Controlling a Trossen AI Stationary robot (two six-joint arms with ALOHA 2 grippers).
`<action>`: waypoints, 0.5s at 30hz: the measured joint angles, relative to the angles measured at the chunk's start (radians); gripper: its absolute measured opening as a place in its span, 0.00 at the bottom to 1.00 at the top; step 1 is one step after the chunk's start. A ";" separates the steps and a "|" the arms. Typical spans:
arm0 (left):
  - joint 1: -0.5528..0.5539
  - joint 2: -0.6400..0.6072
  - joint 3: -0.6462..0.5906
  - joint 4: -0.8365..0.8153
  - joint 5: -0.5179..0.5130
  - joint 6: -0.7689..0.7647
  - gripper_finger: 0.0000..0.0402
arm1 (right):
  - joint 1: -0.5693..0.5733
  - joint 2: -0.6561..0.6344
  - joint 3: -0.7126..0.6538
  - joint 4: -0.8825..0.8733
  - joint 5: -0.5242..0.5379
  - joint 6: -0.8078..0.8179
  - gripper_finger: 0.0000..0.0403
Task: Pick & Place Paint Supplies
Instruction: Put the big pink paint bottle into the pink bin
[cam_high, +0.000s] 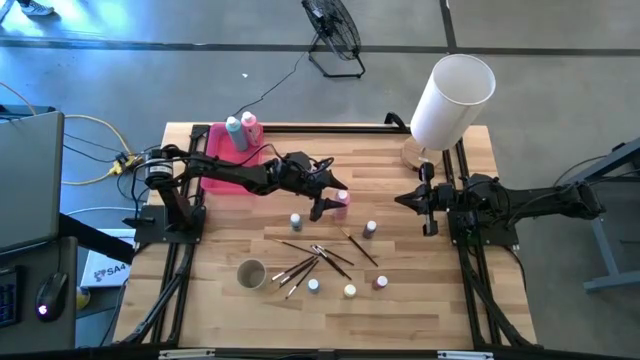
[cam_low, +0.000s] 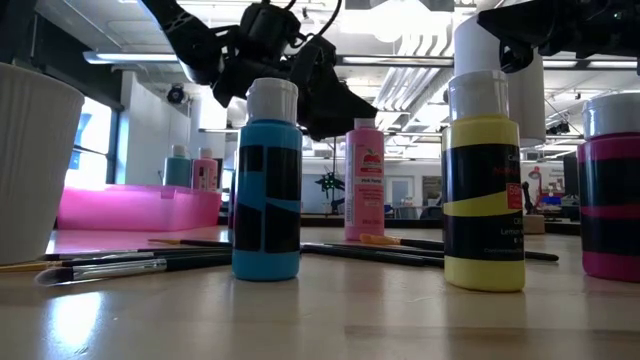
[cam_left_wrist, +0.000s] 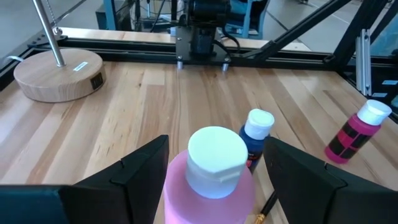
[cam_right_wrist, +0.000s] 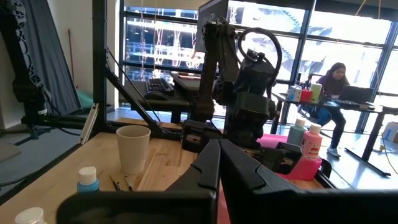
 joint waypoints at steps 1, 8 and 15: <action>0.000 0.000 0.000 0.000 0.000 0.000 0.64 | 0.000 0.000 0.000 0.000 0.000 0.000 0.01; 0.000 0.000 0.000 0.001 0.000 0.001 0.59 | 0.000 0.000 0.000 0.000 0.000 0.000 0.01; 0.000 0.000 0.000 0.009 -0.003 0.001 0.44 | 0.000 0.000 0.000 0.000 0.000 0.000 0.01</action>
